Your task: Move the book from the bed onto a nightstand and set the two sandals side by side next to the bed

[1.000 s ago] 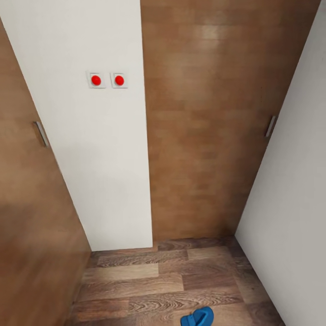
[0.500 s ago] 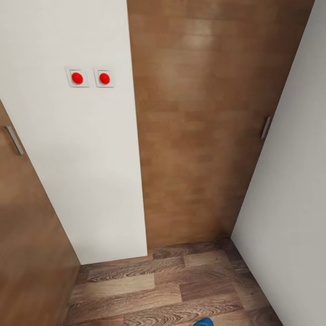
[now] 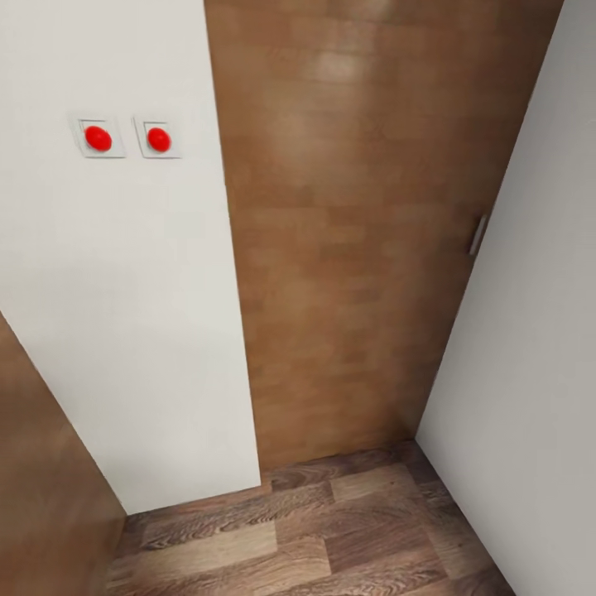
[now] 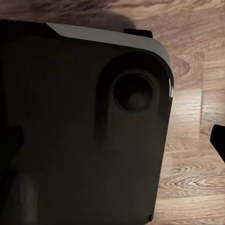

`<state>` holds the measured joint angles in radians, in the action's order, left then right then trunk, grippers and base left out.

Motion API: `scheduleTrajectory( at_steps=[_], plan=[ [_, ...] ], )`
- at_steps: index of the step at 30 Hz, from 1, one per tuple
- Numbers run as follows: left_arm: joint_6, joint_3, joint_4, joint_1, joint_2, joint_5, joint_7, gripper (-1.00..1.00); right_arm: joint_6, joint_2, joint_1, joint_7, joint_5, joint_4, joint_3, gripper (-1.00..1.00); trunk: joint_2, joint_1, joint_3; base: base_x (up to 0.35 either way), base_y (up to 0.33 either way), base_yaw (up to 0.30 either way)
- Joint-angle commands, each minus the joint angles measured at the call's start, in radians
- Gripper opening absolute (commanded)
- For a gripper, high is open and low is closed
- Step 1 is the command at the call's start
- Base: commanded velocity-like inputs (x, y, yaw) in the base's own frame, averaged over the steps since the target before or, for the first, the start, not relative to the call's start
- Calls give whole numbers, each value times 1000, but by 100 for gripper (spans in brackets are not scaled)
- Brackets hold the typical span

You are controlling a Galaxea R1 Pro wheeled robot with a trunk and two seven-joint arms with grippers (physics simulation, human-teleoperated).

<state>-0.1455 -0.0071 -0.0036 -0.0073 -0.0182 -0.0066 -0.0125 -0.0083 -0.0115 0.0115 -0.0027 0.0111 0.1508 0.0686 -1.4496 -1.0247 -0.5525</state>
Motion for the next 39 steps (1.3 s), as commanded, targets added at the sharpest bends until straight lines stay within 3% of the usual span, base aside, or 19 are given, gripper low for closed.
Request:
scheduleTrajectory(
  at_steps=[1, 16, 39],
  plan=[
    [-3, -1, 1, 0, 0, -1, -1, 100, -1, 0, 1, -1, 1, 0, 7, 100, 0, 0, -1, 187, 49, -255],
    [-3, -1, 1, 0, 0, -1, -1, 100, -1, 0, 1, 0, 1, 0, 7, 100, 0, 0, -1, 140, 15, -134],
    [-3, -1, 1, 0, 0, 0, -1, 100, -1, 0, 1, 0, 1, 0, 7, 100, 0, 0, -1, 18, 47, -135]
  ],
)
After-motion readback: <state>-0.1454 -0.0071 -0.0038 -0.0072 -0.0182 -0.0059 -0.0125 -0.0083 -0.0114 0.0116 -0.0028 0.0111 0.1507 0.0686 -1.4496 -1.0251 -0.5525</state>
